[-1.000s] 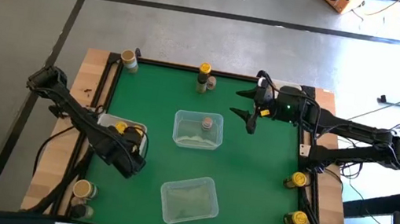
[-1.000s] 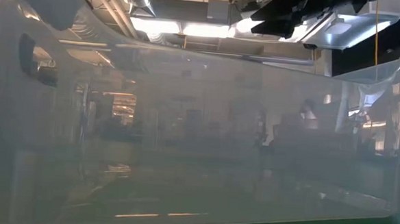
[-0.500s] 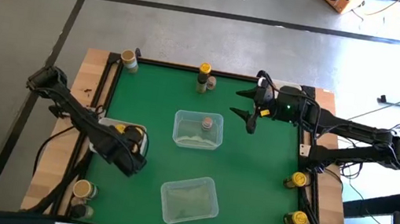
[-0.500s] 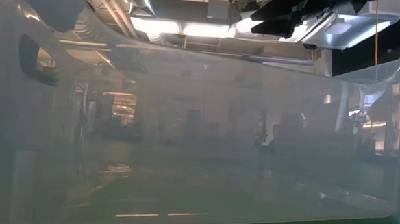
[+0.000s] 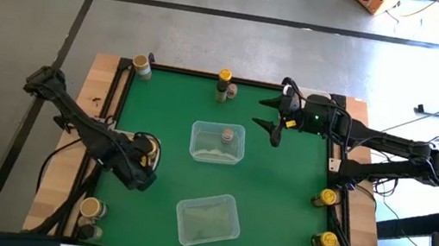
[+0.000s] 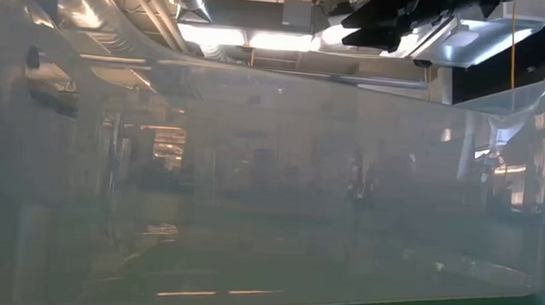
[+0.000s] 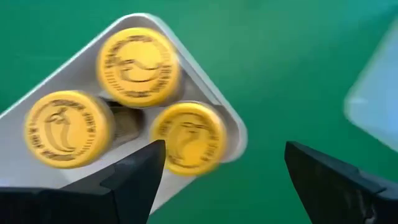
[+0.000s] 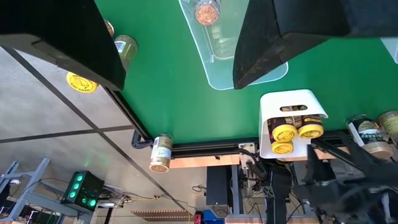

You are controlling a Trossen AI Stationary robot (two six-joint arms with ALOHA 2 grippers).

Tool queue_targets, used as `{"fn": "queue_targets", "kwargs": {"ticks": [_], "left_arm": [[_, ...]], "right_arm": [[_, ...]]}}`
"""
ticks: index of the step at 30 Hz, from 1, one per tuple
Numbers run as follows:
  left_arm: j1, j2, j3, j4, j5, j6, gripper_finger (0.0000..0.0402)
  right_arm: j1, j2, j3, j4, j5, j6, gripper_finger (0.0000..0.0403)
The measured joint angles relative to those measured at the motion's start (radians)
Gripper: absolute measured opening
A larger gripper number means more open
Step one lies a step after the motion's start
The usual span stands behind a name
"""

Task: Sort spices by type
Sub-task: Put the golden spice bottle into the top white bin

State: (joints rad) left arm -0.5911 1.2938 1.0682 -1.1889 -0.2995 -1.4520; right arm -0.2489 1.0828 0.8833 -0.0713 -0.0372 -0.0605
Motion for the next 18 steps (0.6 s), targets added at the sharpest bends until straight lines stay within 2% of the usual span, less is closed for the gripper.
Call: {"fn": "queue_targets", "kwargs": {"ticks": [8,13,18], "left_arm": [[-0.114,-0.017,0.034,0.174,0.009,0.097,0.0324],[-0.170,0.022,0.034,0.272,0.035,0.024,0.0324],[-0.227,0.101,0.034,0.281,0.180,-0.102,0.0324]], "right_arm": [[0.000,0.000,0.000,0.001,0.000,-0.018,0.0299],[0.000,0.000,0.000,0.002,0.000,-0.023,0.0299],[0.000,0.000,0.000,0.002,0.000,-0.023,0.0299]]}}
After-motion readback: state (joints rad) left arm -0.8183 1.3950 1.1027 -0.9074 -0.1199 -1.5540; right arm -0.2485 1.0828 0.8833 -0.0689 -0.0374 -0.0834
